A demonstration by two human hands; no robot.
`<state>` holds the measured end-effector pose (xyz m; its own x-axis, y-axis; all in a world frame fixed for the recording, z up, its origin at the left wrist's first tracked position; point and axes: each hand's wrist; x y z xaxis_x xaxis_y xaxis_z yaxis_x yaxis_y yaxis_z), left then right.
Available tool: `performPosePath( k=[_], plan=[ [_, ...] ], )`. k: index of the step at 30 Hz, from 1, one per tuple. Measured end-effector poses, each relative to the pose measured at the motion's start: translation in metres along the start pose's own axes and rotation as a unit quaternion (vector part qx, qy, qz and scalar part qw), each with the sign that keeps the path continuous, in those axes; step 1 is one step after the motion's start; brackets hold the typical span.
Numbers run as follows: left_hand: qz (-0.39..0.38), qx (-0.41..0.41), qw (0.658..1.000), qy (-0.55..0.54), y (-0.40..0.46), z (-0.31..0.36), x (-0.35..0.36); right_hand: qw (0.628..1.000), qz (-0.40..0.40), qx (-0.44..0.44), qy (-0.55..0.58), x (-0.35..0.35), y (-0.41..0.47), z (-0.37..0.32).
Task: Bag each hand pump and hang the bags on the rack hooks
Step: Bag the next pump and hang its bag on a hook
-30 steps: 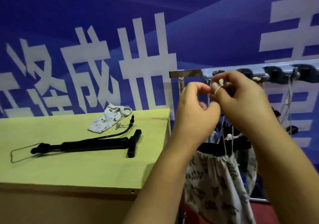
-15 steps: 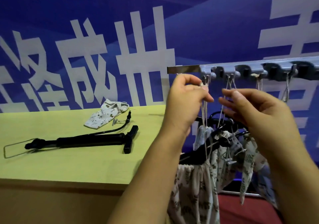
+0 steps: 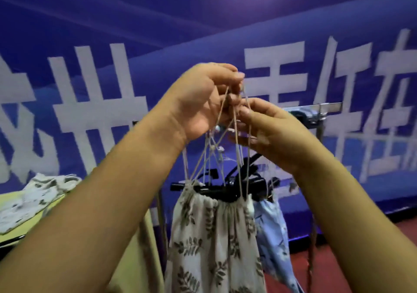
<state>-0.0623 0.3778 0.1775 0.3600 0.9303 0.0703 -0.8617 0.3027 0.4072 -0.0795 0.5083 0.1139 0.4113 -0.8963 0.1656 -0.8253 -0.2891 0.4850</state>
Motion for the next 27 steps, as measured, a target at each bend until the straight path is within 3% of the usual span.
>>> performPosePath(
  k=[2, 5, 11, 15, 18, 21, 23, 27],
  plan=[
    [-0.026, 0.005, 1.000, -0.004, 0.014, 0.006, 0.013, 0.999, -0.019, 0.016, 0.026, -0.011, 0.001, -0.017],
    [-0.041, 0.001, 0.999, -0.004, 0.039, 0.002, 0.037, 0.999, 0.017, 0.032, 0.007, -0.038, 0.002, -0.040],
    [-0.017, -0.090, 0.995, 0.038, 0.089, -0.056, 0.061, 0.971, 0.133, 0.112, -0.163, -0.096, 0.000, -0.042],
    [-0.056, -0.100, 0.978, 0.175, 0.112, -0.107, 0.057, 0.961, 0.200, 0.192, -0.016, -0.146, 0.010, -0.024],
    [-0.101, -0.031, 0.910, 0.401, 0.128, -0.132, 0.056, 0.941, 0.268, 0.203, -0.048, -0.173, 0.026, -0.001],
    [-0.091, 0.100, 0.785, 0.605, 0.154, -0.143, 0.057, 0.922, 0.344, 0.163, -0.069, -0.187, 0.049, 0.018],
    [-0.058, 0.161, 0.730, 0.662, 0.167, -0.149, 0.059, 0.911, 0.387, 0.129, -0.058, -0.193, 0.063, 0.026],
    [-0.036, 0.182, 0.668, 0.721, 0.192, -0.169, 0.059, 0.898, 0.423, 0.111, -0.042, -0.199, 0.086, 0.040]
  ],
)
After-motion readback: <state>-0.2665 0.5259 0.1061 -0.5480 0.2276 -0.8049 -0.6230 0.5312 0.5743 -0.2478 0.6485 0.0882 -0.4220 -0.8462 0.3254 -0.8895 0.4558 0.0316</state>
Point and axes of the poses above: each hand's wrist, its own y-axis towards the middle knuckle, its own x-axis out of the palm, z = x × y, and after that the axes turned 1 degree about z, right-handed
